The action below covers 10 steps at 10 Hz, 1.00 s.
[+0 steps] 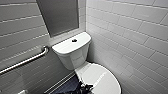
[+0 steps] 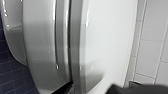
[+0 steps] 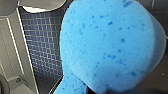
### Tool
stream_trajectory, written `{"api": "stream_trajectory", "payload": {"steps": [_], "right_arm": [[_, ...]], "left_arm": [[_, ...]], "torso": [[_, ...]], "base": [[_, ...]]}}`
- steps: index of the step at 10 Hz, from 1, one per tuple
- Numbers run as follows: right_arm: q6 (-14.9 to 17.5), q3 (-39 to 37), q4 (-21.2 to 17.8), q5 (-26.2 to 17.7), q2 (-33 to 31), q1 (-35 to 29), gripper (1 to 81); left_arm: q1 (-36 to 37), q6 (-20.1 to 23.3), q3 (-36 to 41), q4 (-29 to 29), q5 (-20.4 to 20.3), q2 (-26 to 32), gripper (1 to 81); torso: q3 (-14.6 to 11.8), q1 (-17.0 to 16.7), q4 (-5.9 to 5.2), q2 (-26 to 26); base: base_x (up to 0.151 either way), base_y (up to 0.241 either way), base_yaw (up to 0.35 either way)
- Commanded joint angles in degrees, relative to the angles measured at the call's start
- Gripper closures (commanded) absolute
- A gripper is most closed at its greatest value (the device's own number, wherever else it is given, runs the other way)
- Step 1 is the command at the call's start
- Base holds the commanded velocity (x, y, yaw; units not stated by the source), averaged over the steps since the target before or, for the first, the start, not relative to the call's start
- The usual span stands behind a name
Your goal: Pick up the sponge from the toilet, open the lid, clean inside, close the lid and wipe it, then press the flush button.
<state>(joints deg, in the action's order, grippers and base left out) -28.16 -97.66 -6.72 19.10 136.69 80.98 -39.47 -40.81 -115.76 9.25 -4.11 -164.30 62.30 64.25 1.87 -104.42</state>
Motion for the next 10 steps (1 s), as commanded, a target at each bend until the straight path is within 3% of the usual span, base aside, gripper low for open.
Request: {"api": "stream_trajectory", "payload": {"steps": [1, 2, 6, 10], "right_arm": [[0.04, 1.17, 1.36, -3.11, -1.92, -0.95, 81.1], [0.03, 1.08, 1.27, -2.41, -1.92, -0.95, 81.1], [-0.05, -0.24, 1.36, -2.32, -0.7, -0.95, 81.1], [-0.14, -1.65, 1.44, -2.31, 0.54, -1.04, 81.1]], "left_arm": [[2.88, 0.47, -0.17, -0.29, -2.37, -2.61, 1.0], [1.11, 0.47, 0.01, -0.98, -5.21, -2.44, 1.0], [-0.39, 0.56, -0.52, -3.45, -5.12, -4.01, 1.0], [1.19, 0.48, -6.06, -5.21, -3.02, -8.94, 1.0]], "torso": [[0.0, 0.0, 0.0, 0.0], [0.0, 0.0, 0.0, 0.0], [0.0, 0.0, 0.0, -0.02], [-0.02, -0.02, 0.0, -0.02]], "base": [[0.0, 0.0, 0.0], [0.0, 0.0, 0.0], [0.0, 0.0, 0.0], [0.0, 0.0, 0.0]]}}
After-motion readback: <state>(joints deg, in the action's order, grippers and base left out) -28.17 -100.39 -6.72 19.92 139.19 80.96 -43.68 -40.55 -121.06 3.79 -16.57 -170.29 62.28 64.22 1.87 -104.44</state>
